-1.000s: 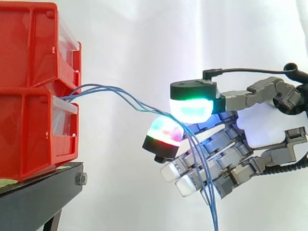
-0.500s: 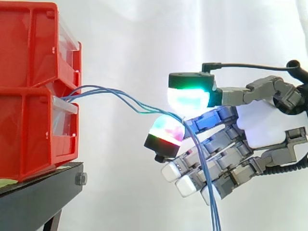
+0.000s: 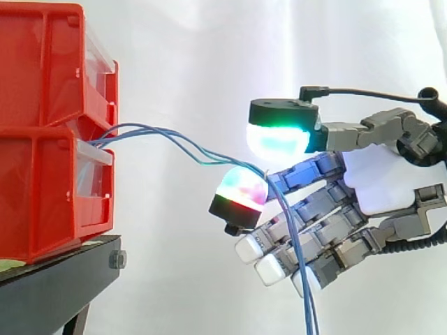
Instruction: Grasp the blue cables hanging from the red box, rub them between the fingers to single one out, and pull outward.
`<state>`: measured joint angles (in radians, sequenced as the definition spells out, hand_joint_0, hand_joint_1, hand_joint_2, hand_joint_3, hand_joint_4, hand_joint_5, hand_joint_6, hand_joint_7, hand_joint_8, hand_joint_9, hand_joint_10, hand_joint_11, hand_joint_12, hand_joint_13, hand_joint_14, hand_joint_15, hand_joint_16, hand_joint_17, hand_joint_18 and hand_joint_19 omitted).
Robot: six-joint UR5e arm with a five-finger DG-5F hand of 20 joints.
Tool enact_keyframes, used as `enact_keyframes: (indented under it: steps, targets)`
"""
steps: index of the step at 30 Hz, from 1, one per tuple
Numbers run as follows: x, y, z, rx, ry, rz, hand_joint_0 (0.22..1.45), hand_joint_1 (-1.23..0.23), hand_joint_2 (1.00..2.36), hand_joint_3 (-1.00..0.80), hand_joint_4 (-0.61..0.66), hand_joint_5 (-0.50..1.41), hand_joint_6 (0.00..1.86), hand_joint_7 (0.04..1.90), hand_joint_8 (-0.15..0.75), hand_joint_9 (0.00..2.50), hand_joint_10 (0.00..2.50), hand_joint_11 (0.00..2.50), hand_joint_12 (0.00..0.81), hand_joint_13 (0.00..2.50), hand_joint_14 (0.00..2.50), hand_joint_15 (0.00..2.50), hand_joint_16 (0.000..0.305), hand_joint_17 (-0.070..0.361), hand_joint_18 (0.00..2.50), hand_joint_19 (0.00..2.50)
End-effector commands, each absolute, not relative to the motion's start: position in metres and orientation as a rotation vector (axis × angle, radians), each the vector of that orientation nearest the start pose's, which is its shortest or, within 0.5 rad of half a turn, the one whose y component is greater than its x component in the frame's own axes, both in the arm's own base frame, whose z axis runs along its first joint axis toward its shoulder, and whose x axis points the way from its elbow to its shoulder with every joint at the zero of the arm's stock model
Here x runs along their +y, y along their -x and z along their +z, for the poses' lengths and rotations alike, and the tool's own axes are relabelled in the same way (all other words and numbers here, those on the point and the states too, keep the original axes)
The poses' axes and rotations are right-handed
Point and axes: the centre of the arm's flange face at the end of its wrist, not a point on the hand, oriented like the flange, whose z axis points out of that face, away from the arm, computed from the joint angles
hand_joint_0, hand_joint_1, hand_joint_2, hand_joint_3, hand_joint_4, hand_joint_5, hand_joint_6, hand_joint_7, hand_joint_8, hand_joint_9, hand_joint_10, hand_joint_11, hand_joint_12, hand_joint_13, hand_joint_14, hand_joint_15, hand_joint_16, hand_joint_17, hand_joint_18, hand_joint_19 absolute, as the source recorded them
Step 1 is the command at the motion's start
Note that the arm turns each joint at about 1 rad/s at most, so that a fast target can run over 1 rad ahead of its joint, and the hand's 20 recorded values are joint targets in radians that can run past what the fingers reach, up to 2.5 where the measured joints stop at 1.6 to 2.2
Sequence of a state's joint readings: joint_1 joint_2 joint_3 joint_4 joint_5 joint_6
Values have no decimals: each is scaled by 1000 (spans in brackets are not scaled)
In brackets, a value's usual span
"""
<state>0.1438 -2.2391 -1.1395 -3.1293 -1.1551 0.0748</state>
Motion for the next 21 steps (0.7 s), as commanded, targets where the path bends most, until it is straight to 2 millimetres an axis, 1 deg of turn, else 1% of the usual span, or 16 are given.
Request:
enact_keyframes:
  steps: [1,4,7,8,9,10,11,13,15,19,21]
  targets:
    - [-69,-729,287,1136,-1485,905,616,-556,1011,-316,202,-161,710,991,239,763,9,419,331,752,13,380,46,103,618,549]
    - [-71,-728,287,1135,-1485,903,620,-522,1012,-289,207,-159,706,990,245,765,9,427,332,754,13,378,46,103,612,558]
    - [-69,-729,287,1136,-1485,905,630,-538,1013,-250,222,-157,703,981,250,769,8,420,339,762,15,379,48,107,624,542]
    - [-71,-729,286,1136,-1486,902,631,-555,1012,-237,219,-157,698,990,252,768,8,422,339,765,13,376,48,108,627,540]
    - [-70,-729,286,1137,-1485,903,636,-622,1013,-215,229,-156,698,983,252,767,8,420,341,764,13,376,48,108,630,533]
    - [-69,-729,287,1136,-1485,905,636,-628,1013,-207,224,-156,697,984,251,766,8,415,343,766,13,368,48,108,634,532]
    - [-69,-729,287,1136,-1485,905,643,-692,1014,-190,213,-156,694,999,253,765,10,414,341,764,13,372,48,107,639,531]
    - [-69,-729,287,1137,-1484,903,655,-723,1014,-187,212,-159,698,997,246,751,8,419,338,768,13,376,47,105,645,530]
    - [-71,-729,286,1136,-1486,902,661,-730,1013,-208,205,-166,709,981,240,742,9,422,337,764,14,365,46,104,646,521]
    - [-70,-729,286,1138,-1484,902,643,-772,1012,-306,199,-175,721,968,231,727,9,434,332,760,14,366,46,102,641,525]
    - [-70,-729,288,1135,-1484,906,611,-743,1009,-363,201,-175,722,959,231,727,9,432,330,760,13,375,45,102,642,525]
